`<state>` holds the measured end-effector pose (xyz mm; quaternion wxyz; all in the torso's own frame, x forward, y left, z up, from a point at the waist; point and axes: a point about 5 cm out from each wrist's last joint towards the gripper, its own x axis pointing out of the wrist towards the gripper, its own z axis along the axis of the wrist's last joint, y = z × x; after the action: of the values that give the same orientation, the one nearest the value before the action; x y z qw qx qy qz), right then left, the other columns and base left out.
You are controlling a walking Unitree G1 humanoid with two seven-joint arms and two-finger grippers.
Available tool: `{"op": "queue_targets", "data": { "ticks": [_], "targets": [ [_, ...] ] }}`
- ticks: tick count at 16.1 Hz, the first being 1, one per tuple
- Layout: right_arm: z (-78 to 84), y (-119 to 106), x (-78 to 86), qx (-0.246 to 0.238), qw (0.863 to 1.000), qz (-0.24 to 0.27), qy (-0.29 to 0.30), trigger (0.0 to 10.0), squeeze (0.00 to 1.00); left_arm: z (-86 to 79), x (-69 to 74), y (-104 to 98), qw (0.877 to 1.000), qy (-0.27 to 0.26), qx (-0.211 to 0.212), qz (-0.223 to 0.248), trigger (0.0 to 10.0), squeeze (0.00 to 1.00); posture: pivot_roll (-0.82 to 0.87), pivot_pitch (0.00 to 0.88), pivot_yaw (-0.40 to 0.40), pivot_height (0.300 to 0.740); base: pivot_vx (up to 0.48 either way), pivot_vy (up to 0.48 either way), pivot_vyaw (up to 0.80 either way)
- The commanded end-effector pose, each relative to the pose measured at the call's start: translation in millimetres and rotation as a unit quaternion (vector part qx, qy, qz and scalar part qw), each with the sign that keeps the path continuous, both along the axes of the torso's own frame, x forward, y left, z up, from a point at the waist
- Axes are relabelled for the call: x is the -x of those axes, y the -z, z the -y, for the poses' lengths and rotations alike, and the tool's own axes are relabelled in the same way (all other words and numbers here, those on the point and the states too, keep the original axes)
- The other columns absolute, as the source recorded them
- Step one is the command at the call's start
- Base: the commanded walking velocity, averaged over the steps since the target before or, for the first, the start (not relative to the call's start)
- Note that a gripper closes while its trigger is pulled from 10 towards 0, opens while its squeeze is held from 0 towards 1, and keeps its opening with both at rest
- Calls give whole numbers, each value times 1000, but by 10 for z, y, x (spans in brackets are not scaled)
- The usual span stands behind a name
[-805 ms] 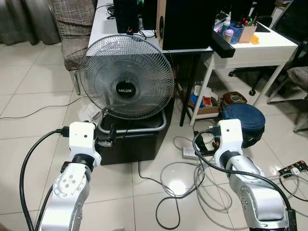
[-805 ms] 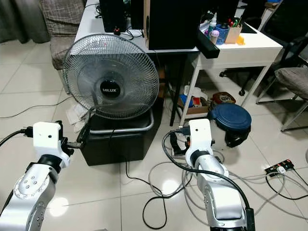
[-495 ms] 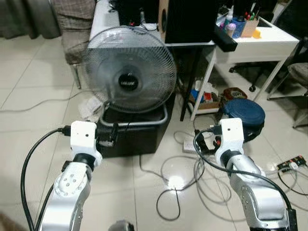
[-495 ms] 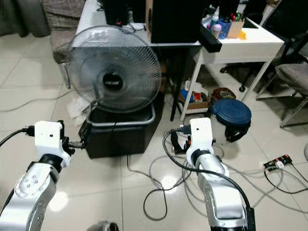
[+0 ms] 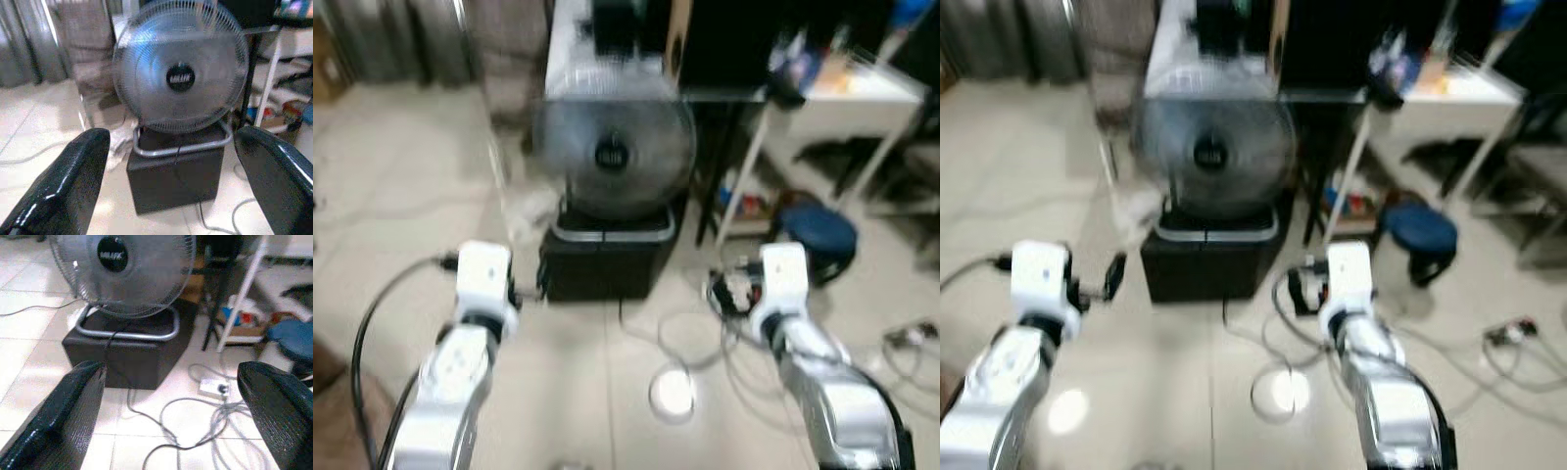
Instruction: Move the pillow to the sofa from floor
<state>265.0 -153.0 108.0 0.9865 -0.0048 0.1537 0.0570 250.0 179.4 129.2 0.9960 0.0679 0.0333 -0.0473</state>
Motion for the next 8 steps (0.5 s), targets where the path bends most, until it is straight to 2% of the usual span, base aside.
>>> {"op": "queue_targets", "data": {
  "ticks": [1, 8],
  "targets": [
    [45, -32, -6, 5, 1000, 6, 10, 10000, 0, 40, -8, 3, 1000, 10, -2, -6, 10000, 0, 70, 0, 2, 740, 0, 0, 0],
    [59, -21, 1, 3, 1000, 6, 20, 10000, 0, 59, -51, -4, 1000, 20, -10, -11, 10000, 0, 63, 0, 14, 740, 0, -477, 0]
  ]
}}
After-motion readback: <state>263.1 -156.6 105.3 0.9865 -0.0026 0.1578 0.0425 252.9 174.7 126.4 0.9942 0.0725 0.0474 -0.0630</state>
